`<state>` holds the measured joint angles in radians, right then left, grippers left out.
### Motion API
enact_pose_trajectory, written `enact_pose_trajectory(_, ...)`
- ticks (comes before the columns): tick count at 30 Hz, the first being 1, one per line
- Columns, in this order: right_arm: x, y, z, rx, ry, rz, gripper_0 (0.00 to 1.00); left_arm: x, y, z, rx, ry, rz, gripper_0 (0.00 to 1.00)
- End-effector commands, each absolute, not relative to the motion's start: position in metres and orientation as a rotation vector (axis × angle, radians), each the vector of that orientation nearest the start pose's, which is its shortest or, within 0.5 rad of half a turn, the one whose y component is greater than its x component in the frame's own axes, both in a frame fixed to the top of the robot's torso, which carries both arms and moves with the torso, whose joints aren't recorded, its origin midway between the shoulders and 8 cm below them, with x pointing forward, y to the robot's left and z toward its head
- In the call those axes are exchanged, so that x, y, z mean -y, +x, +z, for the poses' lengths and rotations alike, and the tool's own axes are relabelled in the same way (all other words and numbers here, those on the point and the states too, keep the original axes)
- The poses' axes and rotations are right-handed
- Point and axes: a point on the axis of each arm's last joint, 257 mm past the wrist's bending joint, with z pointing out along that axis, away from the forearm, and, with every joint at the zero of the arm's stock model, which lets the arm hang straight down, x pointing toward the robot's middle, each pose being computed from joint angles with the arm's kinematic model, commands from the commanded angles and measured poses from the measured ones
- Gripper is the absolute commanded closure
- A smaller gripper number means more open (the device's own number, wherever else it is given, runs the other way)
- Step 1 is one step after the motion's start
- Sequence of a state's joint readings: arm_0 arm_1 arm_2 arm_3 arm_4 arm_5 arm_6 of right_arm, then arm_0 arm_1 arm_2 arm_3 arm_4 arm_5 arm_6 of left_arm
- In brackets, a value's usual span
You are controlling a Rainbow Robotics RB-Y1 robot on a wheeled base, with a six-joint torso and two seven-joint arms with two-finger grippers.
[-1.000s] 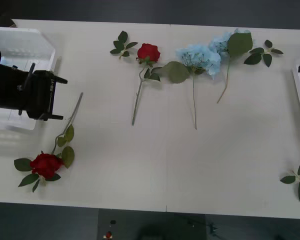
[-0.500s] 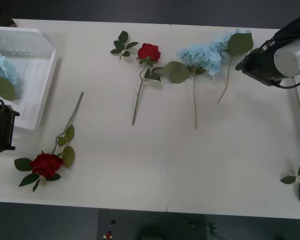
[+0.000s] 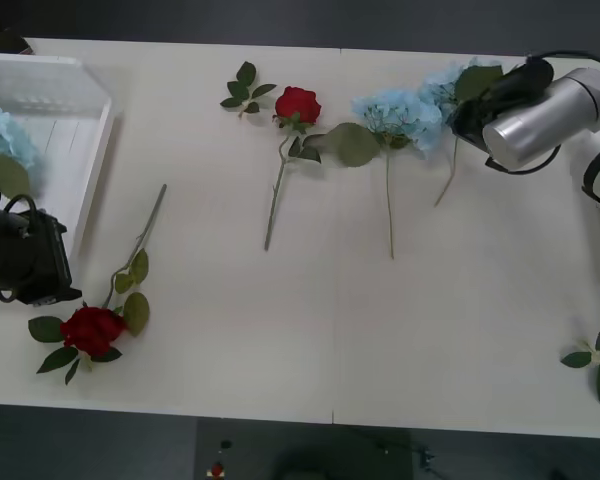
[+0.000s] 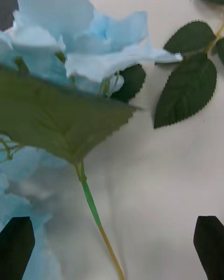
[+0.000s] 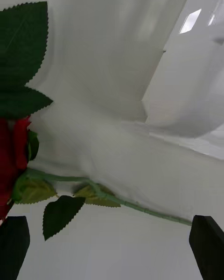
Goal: Put the red flowers into the right box and the blue flowers into the left box
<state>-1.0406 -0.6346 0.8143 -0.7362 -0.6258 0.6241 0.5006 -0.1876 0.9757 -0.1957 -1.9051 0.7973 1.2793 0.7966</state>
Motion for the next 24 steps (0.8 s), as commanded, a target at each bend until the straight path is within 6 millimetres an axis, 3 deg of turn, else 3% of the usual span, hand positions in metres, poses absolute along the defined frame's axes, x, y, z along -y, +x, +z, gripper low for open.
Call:
enact_pose_trajectory(1,0.304,0.722,-0.178,-2.069,0.558,0.13,0.0,-0.331,0.461,-0.221,-1.572,-2.245,-0.72,0.0)
enact_pose_trajectory(5,0.3,0.725,-0.189,-2.062,0.53,0.096,0.0,-0.322,0.467,-0.225,-1.53,-2.267,-0.747,0.0)
enact_pose_trajectory(15,0.279,0.725,-0.216,-2.056,0.48,0.098,0.0,-0.329,0.471,-0.271,-1.441,-2.321,-0.664,0.0)
enact_pose_trajectory(24,0.288,0.719,-0.228,-2.074,0.501,0.069,0.0,-0.335,0.459,-0.31,-1.454,-2.29,-0.488,0.0)
